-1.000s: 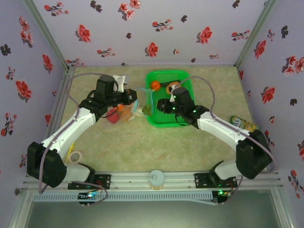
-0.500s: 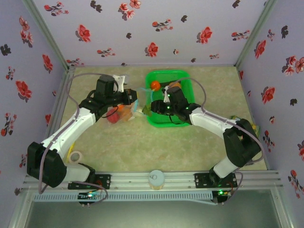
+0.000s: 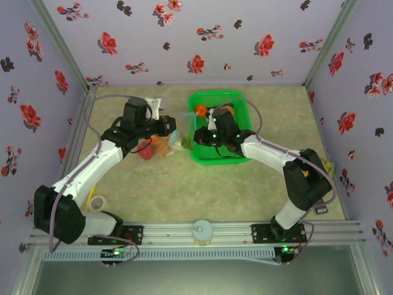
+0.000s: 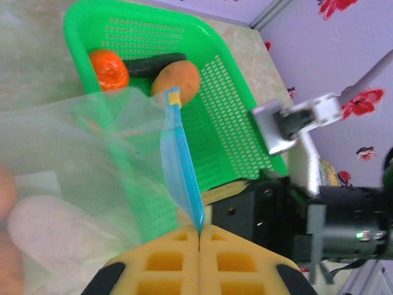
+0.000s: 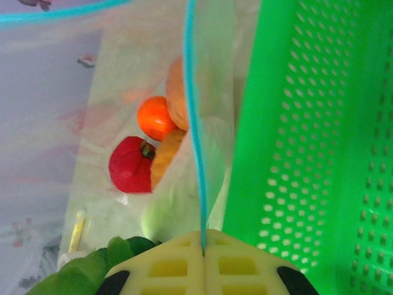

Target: Place the food in the zip-top bag and seal the zipper

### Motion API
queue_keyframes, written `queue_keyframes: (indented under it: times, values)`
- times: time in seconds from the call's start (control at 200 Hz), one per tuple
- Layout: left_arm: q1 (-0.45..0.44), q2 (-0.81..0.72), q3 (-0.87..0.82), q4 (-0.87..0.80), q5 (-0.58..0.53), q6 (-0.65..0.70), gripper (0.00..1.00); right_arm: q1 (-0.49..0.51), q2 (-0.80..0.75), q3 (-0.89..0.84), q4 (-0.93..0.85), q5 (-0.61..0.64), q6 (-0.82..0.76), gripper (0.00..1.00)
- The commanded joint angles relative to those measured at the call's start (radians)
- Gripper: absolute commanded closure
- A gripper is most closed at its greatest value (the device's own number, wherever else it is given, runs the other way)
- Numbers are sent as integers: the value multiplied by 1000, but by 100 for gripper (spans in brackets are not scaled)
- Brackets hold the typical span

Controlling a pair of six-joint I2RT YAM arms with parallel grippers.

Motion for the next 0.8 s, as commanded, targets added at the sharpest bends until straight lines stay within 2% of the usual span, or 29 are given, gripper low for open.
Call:
queue_keyframes:
  times: [0.0, 0.165, 0.31, 0.435, 0.6, 0.795]
  values:
    - [14, -46, 57, -131, -114, 74, 100, 27, -43, 161, -121, 22, -124, 97]
    - [17, -76, 119, -310, -246, 145, 100, 37, 23, 374, -194, -43, -164, 97]
    - [18, -110, 233, -454, -295, 202, 100, 41, 130, 550, -230, -166, -143, 96]
    - [18, -136, 323, -527, -296, 237, 100, 55, 185, 677, -288, -196, -159, 96]
    - [59, -137, 331, -559, -295, 249, 100, 60, 169, 726, -319, -176, -196, 94]
    - [122, -102, 337, -539, -207, 260, 100, 53, 236, 844, -463, -167, -249, 92]
